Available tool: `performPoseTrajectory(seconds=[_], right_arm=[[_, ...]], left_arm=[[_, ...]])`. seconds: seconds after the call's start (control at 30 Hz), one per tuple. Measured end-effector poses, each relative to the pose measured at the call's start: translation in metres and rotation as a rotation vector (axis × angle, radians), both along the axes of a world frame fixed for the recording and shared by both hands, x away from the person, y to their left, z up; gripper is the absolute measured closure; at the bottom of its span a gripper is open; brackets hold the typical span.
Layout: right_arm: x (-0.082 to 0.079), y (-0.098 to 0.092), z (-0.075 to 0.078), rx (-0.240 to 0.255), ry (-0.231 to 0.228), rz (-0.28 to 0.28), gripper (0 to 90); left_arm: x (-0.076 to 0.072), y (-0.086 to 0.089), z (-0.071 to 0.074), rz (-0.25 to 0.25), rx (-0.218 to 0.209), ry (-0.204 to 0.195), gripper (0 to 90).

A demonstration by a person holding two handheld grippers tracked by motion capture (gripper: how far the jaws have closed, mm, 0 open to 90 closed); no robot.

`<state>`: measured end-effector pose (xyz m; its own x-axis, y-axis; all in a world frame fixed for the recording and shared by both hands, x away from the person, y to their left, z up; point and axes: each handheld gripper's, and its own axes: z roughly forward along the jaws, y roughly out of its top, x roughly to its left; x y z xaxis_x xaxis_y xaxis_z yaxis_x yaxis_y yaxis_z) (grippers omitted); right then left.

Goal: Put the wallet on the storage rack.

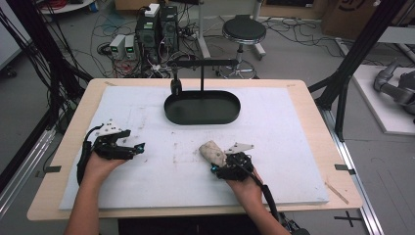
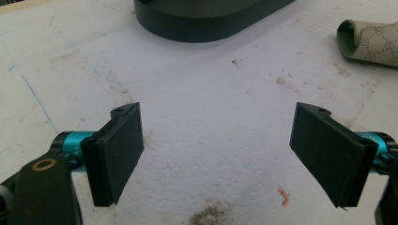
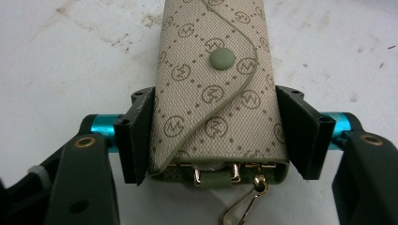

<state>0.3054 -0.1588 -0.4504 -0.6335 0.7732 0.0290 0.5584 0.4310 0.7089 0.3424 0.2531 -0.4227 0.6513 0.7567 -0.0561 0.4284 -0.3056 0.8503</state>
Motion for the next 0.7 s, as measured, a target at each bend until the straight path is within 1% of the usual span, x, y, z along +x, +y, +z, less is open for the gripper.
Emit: performPoseTrajectory(seconds=[0.07, 0.23, 0.27, 0.37, 0.47, 0.5, 0.53, 0.57, 0.6, 0.63, 0.7], right_arm=[[0.0, -0.001, 0.001, 0.0, -0.006, 0.01, 36.5], [0.002, -0.005, 0.009, 0.037, -0.035, 0.035, 36.8], [0.003, -0.006, 0.01, 0.039, -0.035, 0.035, 36.8], [0.009, -0.013, 0.016, 0.043, -0.039, 0.055, 36.8], [0.015, -0.021, 0.025, 0.04, -0.064, 0.072, 36.8], [0.019, -0.026, 0.032, 0.04, -0.089, 0.085, 36.8], [0.019, -0.026, 0.032, 0.04, -0.089, 0.085, 36.8], [0.021, -0.029, 0.035, 0.044, -0.092, 0.081, 36.8], [0.027, -0.034, 0.043, 0.038, -0.112, 0.097, 36.8], [0.027, -0.034, 0.043, 0.038, -0.112, 0.097, 36.8], [0.034, -0.038, 0.05, 0.045, -0.121, 0.113, 36.8]], left_arm=[[0.0, 0.001, 0.0, 0.0, -0.002, -0.002, 17.8], [-0.001, 0.002, 0.002, 0.001, -0.007, -0.006, 17.8], [-0.001, 0.002, 0.002, 0.002, -0.008, -0.009, 17.8], [-0.001, 0.003, 0.004, -0.002, -0.006, -0.011, 17.8], [-0.002, 0.003, 0.005, -0.003, -0.006, -0.014, 17.8], [-0.002, 0.003, 0.005, -0.005, -0.005, -0.017, 17.9], [-0.002, 0.003, 0.006, -0.005, -0.006, -0.017, 17.9], [-0.002, 0.003, 0.006, -0.005, -0.006, -0.018, 17.8], [-0.002, 0.002, 0.006, -0.005, -0.006, -0.018, 17.8], [-0.002, 0.002, 0.006, -0.005, -0.005, -0.019, 17.8], [-0.002, 0.003, 0.007, -0.009, -0.001, -0.019, 17.8]])
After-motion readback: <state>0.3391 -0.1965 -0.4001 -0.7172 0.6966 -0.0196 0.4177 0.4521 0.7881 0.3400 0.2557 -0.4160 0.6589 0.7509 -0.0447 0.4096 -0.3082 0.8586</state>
